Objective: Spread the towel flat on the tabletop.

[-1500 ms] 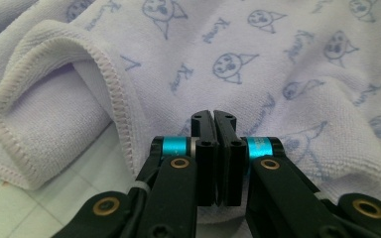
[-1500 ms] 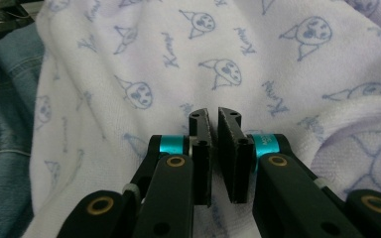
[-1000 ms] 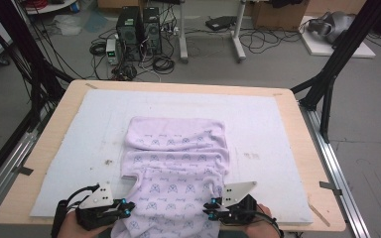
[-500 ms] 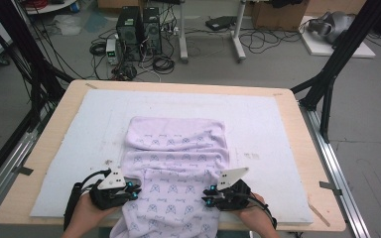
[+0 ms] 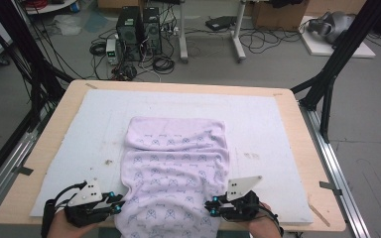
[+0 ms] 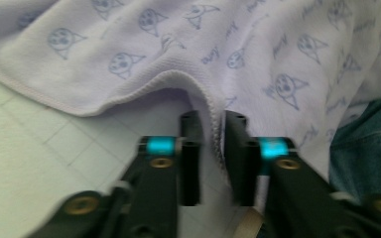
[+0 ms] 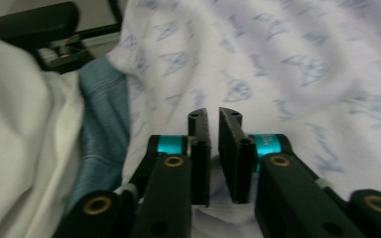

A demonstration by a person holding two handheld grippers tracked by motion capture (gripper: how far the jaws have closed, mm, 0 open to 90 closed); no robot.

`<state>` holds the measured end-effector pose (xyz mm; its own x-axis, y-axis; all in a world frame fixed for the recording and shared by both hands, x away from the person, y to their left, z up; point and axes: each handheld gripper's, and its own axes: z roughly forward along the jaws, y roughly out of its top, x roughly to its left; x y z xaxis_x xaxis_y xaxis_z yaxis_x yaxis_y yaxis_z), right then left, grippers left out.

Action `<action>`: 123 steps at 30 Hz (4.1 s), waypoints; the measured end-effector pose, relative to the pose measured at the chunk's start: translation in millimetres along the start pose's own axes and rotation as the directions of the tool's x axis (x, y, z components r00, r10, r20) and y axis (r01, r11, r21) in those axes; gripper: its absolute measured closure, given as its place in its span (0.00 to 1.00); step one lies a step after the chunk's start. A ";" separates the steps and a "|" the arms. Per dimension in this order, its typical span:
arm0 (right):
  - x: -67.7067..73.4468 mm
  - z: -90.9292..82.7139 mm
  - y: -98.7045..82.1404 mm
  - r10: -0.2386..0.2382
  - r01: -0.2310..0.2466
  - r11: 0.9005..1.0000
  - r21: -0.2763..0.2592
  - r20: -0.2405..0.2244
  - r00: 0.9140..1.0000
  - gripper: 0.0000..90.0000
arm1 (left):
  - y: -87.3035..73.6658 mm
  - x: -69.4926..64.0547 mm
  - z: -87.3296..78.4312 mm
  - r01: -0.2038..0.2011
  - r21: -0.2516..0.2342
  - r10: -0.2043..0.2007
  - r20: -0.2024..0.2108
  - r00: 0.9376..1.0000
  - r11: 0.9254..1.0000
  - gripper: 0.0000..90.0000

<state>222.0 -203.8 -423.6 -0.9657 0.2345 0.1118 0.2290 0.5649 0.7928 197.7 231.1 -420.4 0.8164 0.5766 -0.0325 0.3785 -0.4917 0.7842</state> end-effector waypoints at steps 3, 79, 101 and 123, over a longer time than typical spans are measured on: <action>-8.9 1.6 0.7 0.008 -0.010 0.999 0.037 0.068 0.998 0.79 | 6.5 3.8 3.2 0.011 -0.023 -0.011 -0.004 1.000 1.000 0.65; 4.1 12.2 -19.3 -0.084 0.089 0.990 0.111 -0.047 0.995 0.85 | -4.8 -13.0 32.0 -0.077 0.047 0.074 0.077 0.994 0.996 0.91; -16.0 13.1 -12.7 -0.054 0.052 0.990 0.131 0.016 0.998 0.76 | -3.3 -6.0 33.4 -0.058 0.035 0.054 0.097 0.994 0.998 0.79; -17.2 10.7 -1.4 -0.066 0.064 0.994 0.083 0.016 0.998 0.99 | -11.6 4.6 14.4 -0.025 0.011 0.024 0.054 0.998 1.000 0.94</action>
<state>239.6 -200.2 -433.1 -0.9766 0.2093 0.0499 0.1759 0.6428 0.7455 203.3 230.0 -438.6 0.8475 0.5287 -0.0470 0.3632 -0.5131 0.7777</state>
